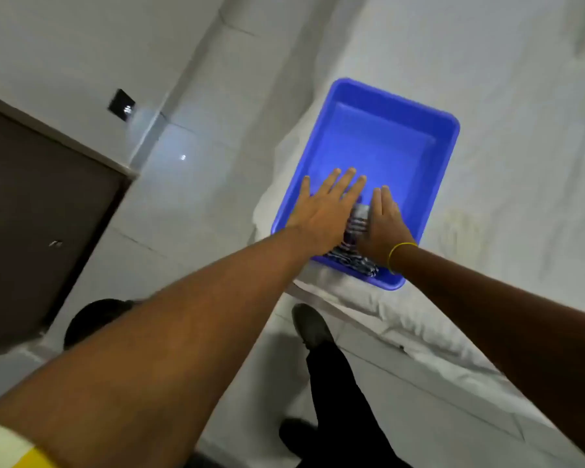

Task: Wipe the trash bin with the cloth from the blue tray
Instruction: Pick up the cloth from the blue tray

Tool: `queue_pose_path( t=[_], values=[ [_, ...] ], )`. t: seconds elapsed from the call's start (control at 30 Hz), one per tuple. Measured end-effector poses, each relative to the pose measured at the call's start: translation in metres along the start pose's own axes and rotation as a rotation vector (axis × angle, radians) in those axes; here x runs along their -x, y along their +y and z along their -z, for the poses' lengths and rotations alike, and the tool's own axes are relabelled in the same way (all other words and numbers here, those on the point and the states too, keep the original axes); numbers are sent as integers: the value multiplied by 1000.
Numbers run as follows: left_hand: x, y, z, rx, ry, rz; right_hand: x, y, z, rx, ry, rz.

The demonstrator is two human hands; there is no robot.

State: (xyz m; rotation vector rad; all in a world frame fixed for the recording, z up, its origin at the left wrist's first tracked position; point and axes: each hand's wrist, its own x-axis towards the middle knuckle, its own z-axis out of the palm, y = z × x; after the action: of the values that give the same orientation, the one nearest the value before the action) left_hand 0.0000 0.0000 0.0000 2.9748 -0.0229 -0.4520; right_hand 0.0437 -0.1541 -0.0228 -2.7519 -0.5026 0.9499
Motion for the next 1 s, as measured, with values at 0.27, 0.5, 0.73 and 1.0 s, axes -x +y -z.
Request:
queue_pose_path(
  t=[0.27,0.5,0.73,1.0],
  values=[
    [-63,27,-52,-132,-223,-158,-23,24,-42,-2,76,-86],
    [-54,29,-58,57,-300,61,-34,34,-35,-200,-29,-142],
    [-7,-18,-19,81,12,64,-42,-24,54,-122,-243,196],
    [91,-172,74,45,181,325,-49,-245,108,242,-273,680]
  ],
)
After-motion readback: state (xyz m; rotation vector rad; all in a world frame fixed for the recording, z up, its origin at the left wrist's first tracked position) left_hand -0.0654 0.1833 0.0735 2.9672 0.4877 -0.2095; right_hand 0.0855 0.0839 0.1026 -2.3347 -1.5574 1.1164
